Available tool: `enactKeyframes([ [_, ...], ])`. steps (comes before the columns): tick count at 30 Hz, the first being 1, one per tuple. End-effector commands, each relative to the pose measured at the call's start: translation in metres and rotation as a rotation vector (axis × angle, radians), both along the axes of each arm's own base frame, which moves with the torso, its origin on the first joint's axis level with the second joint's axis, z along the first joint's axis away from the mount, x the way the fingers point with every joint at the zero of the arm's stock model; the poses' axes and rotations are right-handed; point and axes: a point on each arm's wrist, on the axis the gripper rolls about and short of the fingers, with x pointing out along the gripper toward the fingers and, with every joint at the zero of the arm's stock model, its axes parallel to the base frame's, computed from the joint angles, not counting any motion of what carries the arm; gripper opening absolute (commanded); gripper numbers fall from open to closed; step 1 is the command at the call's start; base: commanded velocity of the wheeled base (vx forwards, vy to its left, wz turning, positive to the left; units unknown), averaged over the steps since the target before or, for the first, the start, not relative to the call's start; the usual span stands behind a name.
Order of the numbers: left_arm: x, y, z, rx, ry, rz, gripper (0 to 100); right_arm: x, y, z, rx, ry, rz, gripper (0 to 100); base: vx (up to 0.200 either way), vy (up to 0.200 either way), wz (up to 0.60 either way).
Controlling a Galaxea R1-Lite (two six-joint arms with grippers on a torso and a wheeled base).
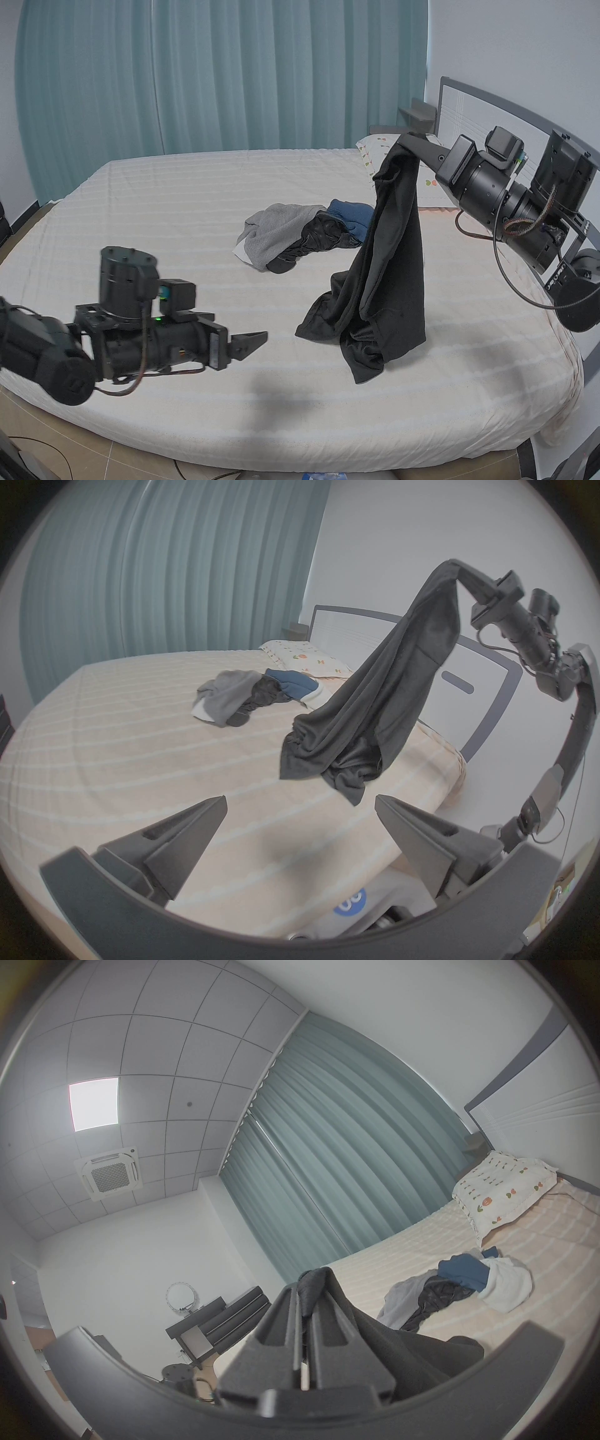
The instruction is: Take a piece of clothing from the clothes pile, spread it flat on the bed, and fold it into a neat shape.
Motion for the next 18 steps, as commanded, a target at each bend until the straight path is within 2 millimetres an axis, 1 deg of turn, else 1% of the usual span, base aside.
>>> enactKeyframes([
  [1, 0.027, -0.042, -0.054, 0.023, 0.06, -0.032, 100, -0.011, 0.013, -0.001, -0.007, -0.003, 0.05, 0, 0.0, 0.0, 0.0],
  [3, 0.032, -0.048, -0.066, 0.035, 0.057, -0.022, 100, -0.015, 0.02, 0.009, 0.008, -0.03, 0.079, 0, 0.0, 0.0, 0.0],
  [5, 0.035, -0.051, -0.072, 0.046, 0.061, -0.012, 100, -0.016, 0.023, 0.013, 0.014, -0.041, 0.087, 0, 0.0, 0.0, 0.0],
  [7, 0.042, -0.055, -0.081, 0.053, 0.071, -0.008, 100, -0.015, 0.025, 0.018, 0.016, -0.067, 0.085, 0, 0.0, 0.0, 0.0],
  [9, 0.045, -0.059, -0.086, 0.058, 0.077, -0.011, 100, -0.014, 0.025, 0.025, 0.026, -0.093, 0.081, 0, 0.0, 0.0, 0.0],
  [11, 0.045, -0.059, -0.088, 0.06, 0.079, -0.011, 100, -0.013, 0.025, 0.027, 0.031, -0.097, 0.08, 0, 0.0, 0.0, 0.0],
  [12, 0.047, -0.066, -0.095, 0.062, 0.08, -0.022, 100, -0.014, 0.025, 0.036, 0.048, -0.122, 0.078, 0, 0.0, 0.0, 0.0],
  [14, 0.057, -0.073, -0.101, 0.05, 0.049, -0.012, 100, -0.015, 0.023, 0.038, 0.05, -0.127, 0.076, 0, 0.0, 0.0, 0.0],
  [16, 0.063, -0.076, -0.107, 0.05, 0.021, 0.026, 100, -0.016, 0.023, 0.036, 0.047, -0.122, 0.076, 0, 0.0, 0.0, 0.0],
  [18, 0.068, -0.079, -0.117, 0.065, -0.001, 0.072, 100, -0.015, 0.023, 0.034, 0.043, -0.116, 0.071, 0, 0.0, 0.0, 0.0],
])
